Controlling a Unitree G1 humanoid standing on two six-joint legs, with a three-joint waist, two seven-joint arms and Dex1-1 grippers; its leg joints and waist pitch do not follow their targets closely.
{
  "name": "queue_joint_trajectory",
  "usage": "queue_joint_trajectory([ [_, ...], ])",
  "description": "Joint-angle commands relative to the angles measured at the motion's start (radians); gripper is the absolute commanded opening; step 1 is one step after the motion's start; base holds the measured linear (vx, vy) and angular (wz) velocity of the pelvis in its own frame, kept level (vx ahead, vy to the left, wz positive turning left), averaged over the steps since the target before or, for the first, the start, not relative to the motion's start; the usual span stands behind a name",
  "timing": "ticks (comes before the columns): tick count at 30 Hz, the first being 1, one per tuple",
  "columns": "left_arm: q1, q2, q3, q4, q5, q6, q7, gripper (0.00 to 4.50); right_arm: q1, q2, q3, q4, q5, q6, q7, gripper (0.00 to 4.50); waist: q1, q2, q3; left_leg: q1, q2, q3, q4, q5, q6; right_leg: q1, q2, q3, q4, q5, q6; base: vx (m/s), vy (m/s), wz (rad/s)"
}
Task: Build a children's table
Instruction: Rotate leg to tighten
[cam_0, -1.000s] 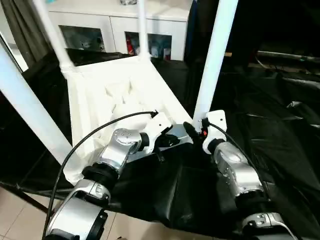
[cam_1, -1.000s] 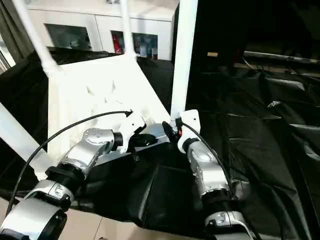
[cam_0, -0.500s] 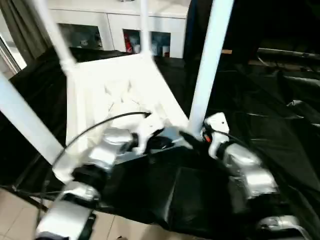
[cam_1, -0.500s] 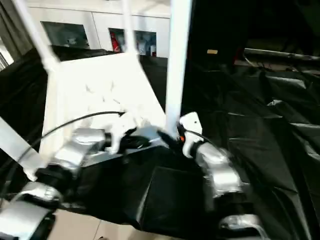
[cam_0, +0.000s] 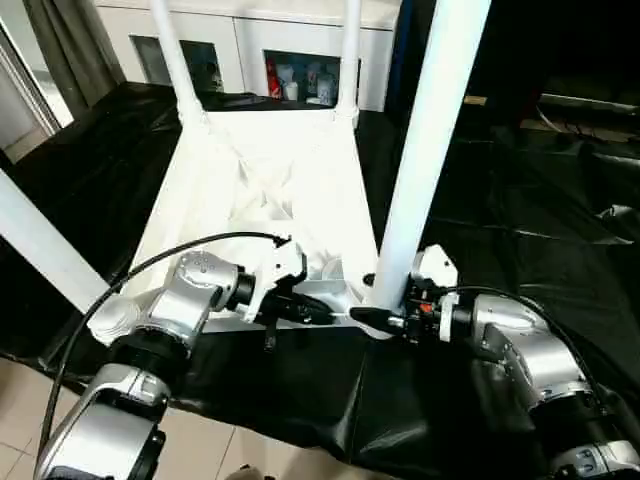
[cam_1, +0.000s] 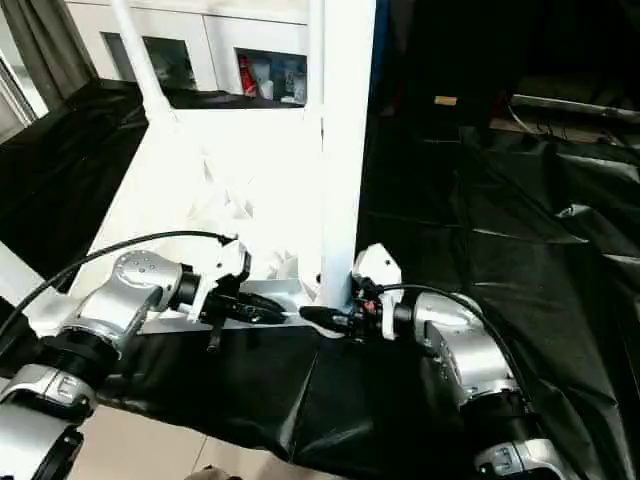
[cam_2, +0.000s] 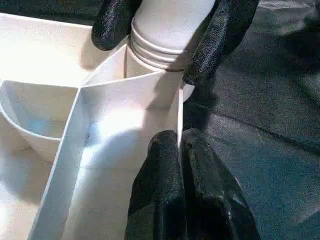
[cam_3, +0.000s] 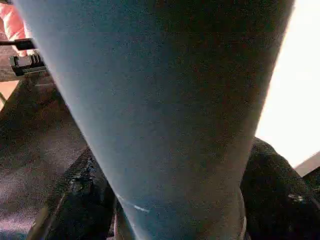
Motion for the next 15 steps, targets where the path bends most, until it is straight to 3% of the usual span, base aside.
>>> queue_joint_trajectory([
  [1, 0.014, 0.0, -0.023, 0.015, 0.013, 0.013, 0.01, 0.0, -0.005, 0.013, 0.032, 0.001, 0.001, 0.014, 0.029, 2.79, 0.004, -0.018, -0.055, -0.001, 0.045, -0.015, -0.061, -0.052, 0.102, 0.053, -0.082, 0.043, -0.052, 0.049, -0.272, 0.0, 0.0, 0.0],
  [6, 0.022, -0.001, -0.013, 0.011, 0.01, 0.017, 0.036, 0.0, -0.005, 0.023, 0.04, 0.006, -0.006, 0.018, 0.006, 2.76, 0.003, -0.019, -0.054, -0.001, 0.045, -0.015, -0.061, -0.054, 0.101, 0.052, -0.081, 0.042, -0.053, 0.039, -0.267, 0.0, 0.0, 0.0],
  [7, 0.017, -0.018, -0.001, 0.026, 0.016, 0.011, 0.094, 0.0, -0.012, 0.061, 0.015, 0.048, -0.034, 0.007, -0.113, 2.76, 0.003, -0.019, -0.055, 0.0, 0.044, -0.014, -0.061, -0.057, 0.099, 0.052, -0.082, 0.043, -0.054, 0.035, -0.266, 0.0, 0.0, 0.0],
  [8, 0.012, -0.034, 0.009, 0.042, 0.023, 0.004, 0.146, 0.0, -0.017, 0.095, -0.008, 0.081, -0.051, 0.004, -0.211, 2.76, -0.002, -0.011, -0.052, 0.002, 0.044, -0.015, -0.064, -0.064, 0.084, 0.043, -0.082, 0.043, -0.057, 0.014, -0.267, 0.0, 0.0, 0.0],
  [10, 0.003, -0.053, 0.019, 0.063, 0.032, -0.001, 0.206, 0.0, -0.02, 0.132, -0.035, 0.112, -0.06, 0.011, -0.309, 2.76, -0.013, -0.016, -0.045, 0.004, 0.04, -0.018, -0.072, -0.133, 0.043, 0.044, -0.084, 0.043, -0.073, -0.111, -0.249, 0.0, 0.0, 0.0],
  [11, -0.002, -0.067, 0.022, 0.072, 0.037, 0.005, 0.24, 0.0, -0.015, 0.155, -0.045, 0.121, -0.063, 0.013, -0.359, 2.76, -0.012, -0.008, -0.044, 0.008, 0.041, -0.021, -0.074, -0.154, 0.029, 0.044, -0.086, 0.044, -0.078, -0.156, -0.24, 0.0, 0.0, 0.0],
  [12, -0.002, -0.067, 0.022, 0.072, 0.037, 0.005, 0.24, 0.0, -0.015, 0.155, -0.045, 0.121, -0.063, 0.013, -0.359, 2.76, -0.016, -0.01, -0.042, 0.009, 0.042, -0.02, -0.077, -0.173, 0.02, 0.044, -0.085, 0.045, -0.082, -0.19, -0.233, 0.0, 0.0, 0.0],
  [14, -0.03, -0.147, 0.025, 0.103, 0.058, 0.035, 0.388, 0.0, -0.007, 0.263, -0.103, 0.159, -0.068, 0.034, -0.595, 2.76, -0.022, -0.007, -0.04, 0.012, 0.042, -0.022, -0.082, -0.202, -0.002, 0.041, -0.082, 0.049, -0.088, -0.23, -0.21, 0.0, 0.0, 0.0],
  [15, -0.032, -0.151, 0.025, 0.104, 0.059, 0.036, 0.393, 0.0, -0.007, 0.268, -0.106, 0.161, -0.068, 0.036, -0.605, 2.75, -0.022, -0.003, -0.038, 0.013, 0.043, -0.022, -0.084, -0.212, -0.008, 0.038, -0.083, 0.05, -0.09, -0.244, -0.208, 0.0, 0.0, 0.0],
])
